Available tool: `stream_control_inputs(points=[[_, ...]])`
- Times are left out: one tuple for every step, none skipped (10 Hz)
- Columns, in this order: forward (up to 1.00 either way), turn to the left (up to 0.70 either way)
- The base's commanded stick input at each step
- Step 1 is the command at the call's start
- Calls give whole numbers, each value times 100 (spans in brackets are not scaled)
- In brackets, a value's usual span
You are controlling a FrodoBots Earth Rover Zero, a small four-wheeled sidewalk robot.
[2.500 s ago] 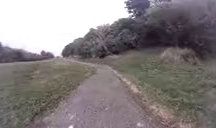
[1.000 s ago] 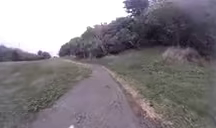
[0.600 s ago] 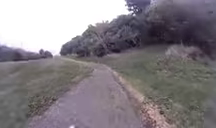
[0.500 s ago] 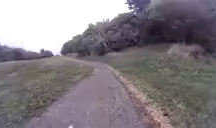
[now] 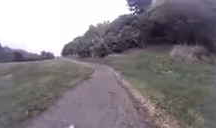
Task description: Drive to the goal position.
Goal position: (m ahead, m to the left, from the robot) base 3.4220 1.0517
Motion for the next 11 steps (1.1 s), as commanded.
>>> stream_control_inputs(points=[[60, 0], [60, 0], [60, 0], [60, 0], [60, 0], [60, 0], [60, 0], [60, 0], [60, 0], [60, 0], [60, 0]])
